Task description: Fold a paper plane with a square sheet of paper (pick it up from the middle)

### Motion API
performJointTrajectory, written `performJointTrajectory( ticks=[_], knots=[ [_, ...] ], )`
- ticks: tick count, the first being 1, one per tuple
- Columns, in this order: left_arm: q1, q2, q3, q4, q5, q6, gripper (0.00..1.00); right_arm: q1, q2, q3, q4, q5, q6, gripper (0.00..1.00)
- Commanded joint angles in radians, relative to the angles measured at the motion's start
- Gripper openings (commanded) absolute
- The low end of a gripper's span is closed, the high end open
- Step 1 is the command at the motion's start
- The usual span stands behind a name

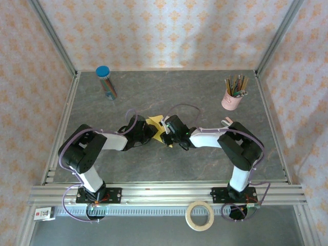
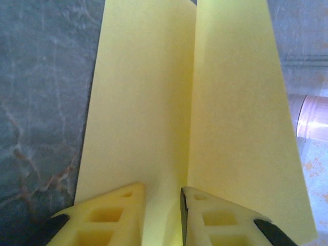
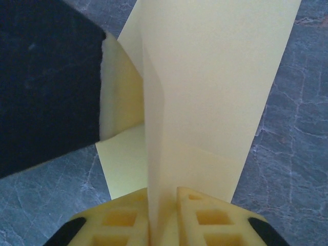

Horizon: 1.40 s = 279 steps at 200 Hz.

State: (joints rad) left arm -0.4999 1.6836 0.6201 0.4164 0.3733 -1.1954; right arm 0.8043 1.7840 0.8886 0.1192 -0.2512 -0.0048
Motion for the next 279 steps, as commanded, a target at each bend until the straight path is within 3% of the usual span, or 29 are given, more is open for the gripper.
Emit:
performJointTrajectory(
  ticks=[1, 52, 124, 279],
  knots=[
    [-0.009, -0.055, 0.000, -0.059, -0.043, 0.022, 0.25, 0.001, 0.008, 0.021, -0.003, -0.024, 0.000, 0.15],
    [-0.011, -0.111, -0.037, -0.026, -0.071, 0.015, 0.25, -0.051, 0.014, 0.012, 0.030, -0.180, 0.049, 0.12],
    [-0.005, -0.117, -0.074, 0.138, -0.003, 0.019, 0.23, -0.129, 0.061, 0.003, 0.085, -0.440, 0.118, 0.10],
    [0.018, 0.012, -0.071, 0.300, 0.120, 0.008, 0.12, -0.178, 0.122, -0.011, 0.096, -0.574, 0.174, 0.10]
  ],
)
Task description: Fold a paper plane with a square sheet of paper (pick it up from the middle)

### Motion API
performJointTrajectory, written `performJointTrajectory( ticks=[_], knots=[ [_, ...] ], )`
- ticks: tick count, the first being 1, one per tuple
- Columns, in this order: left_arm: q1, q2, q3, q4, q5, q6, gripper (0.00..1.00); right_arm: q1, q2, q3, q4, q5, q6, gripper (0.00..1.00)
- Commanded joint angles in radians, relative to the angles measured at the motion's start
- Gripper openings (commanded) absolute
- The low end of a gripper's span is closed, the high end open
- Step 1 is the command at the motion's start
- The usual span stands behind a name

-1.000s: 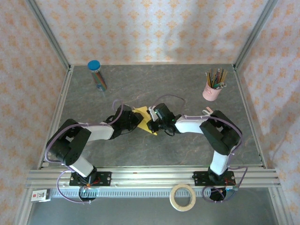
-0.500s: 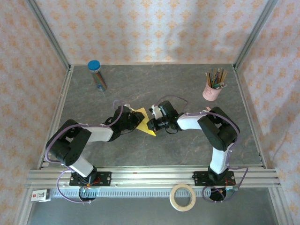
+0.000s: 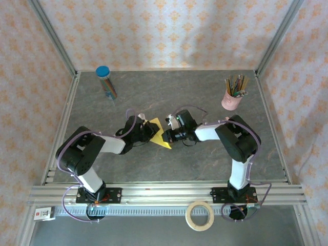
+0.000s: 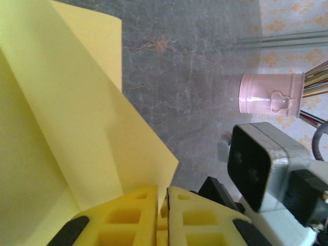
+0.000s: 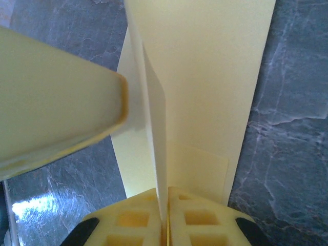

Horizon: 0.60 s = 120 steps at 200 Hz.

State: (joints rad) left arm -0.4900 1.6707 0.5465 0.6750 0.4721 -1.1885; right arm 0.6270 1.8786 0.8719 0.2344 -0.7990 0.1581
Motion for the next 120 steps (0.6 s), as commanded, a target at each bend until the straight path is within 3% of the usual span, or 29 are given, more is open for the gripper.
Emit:
performJointTrajectory(
  ticks=[1, 120],
  knots=[
    [0.008, 0.026, 0.004, 0.041, 0.022, 0.000, 0.12, -0.001, 0.028, 0.005, -0.020, -0.026, 0.011, 0.10],
    [0.041, 0.078, 0.004, 0.135, 0.076, -0.006, 0.10, -0.008, 0.050, 0.044, -0.086, -0.078, 0.011, 0.11]
  ],
)
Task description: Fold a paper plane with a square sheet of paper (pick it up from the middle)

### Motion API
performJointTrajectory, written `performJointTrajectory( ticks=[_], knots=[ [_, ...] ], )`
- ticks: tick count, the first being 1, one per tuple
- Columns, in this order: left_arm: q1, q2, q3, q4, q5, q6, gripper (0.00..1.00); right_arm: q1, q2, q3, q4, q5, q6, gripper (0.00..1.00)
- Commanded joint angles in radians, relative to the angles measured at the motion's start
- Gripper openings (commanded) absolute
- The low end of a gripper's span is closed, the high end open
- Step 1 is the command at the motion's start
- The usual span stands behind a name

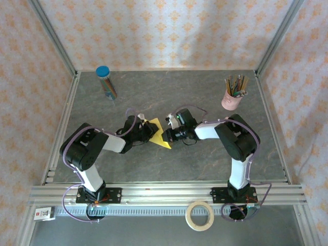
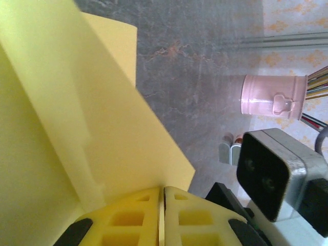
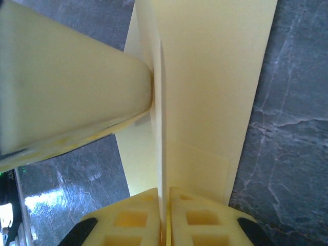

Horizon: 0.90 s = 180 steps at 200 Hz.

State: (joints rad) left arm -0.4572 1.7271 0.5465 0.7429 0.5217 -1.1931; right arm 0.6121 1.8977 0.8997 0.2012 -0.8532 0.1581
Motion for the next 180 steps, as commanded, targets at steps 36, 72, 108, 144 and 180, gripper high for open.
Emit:
performJointTrajectory(
  ticks=[36, 72, 108, 144, 180],
  knots=[
    [0.008, 0.044, 0.010, 0.064, 0.027, 0.000, 0.10, 0.005, 0.038, 0.032, -0.072, -0.024, 0.010, 0.12],
    [0.012, 0.061, 0.012, 0.032, 0.014, 0.004, 0.09, 0.001, 0.021, 0.041, -0.095, -0.030, 0.011, 0.19],
    [0.015, 0.062, 0.009, 0.028, 0.015, 0.005, 0.08, -0.011, -0.014, 0.036, -0.117, -0.049, 0.000, 0.25],
    [0.016, 0.065, 0.013, 0.024, 0.017, 0.007, 0.09, -0.014, -0.043, 0.023, -0.156, -0.039, -0.024, 0.26],
    [0.017, 0.069, 0.013, 0.023, 0.017, 0.009, 0.08, -0.016, -0.076, -0.009, -0.167, -0.018, -0.027, 0.27]
  ],
)
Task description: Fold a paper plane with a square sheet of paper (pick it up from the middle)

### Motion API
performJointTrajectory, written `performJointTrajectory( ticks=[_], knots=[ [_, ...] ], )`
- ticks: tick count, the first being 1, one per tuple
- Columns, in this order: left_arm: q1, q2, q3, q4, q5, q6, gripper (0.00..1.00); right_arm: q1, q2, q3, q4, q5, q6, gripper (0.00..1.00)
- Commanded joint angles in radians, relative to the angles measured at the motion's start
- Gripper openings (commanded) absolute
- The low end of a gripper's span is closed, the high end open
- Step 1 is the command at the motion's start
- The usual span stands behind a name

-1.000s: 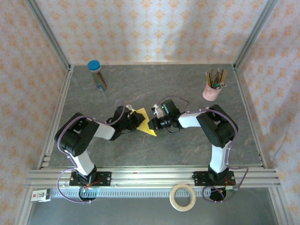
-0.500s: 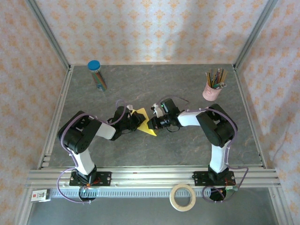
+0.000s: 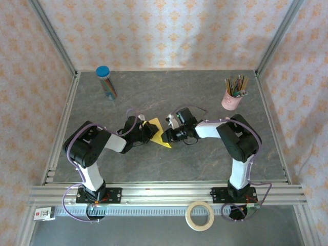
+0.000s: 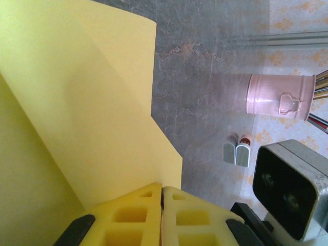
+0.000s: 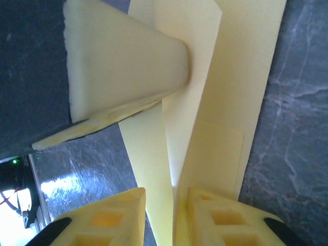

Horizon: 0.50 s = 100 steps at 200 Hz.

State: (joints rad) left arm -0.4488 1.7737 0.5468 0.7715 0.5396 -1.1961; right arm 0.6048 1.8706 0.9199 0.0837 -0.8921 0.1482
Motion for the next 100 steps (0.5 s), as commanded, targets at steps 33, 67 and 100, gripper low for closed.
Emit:
performJointTrajectory(
  ticks=[33, 67, 100],
  knots=[
    [0.008, 0.024, 0.013, -0.008, 0.002, 0.012, 0.08, -0.013, -0.058, -0.045, -0.048, 0.026, -0.014, 0.26],
    [0.008, 0.024, 0.009, -0.014, 0.000, 0.013, 0.08, -0.014, -0.053, -0.053, -0.055, 0.033, -0.017, 0.22],
    [0.008, 0.022, 0.005, -0.010, -0.002, 0.009, 0.08, -0.013, -0.028, -0.052, -0.065, 0.035, -0.026, 0.18]
  ],
)
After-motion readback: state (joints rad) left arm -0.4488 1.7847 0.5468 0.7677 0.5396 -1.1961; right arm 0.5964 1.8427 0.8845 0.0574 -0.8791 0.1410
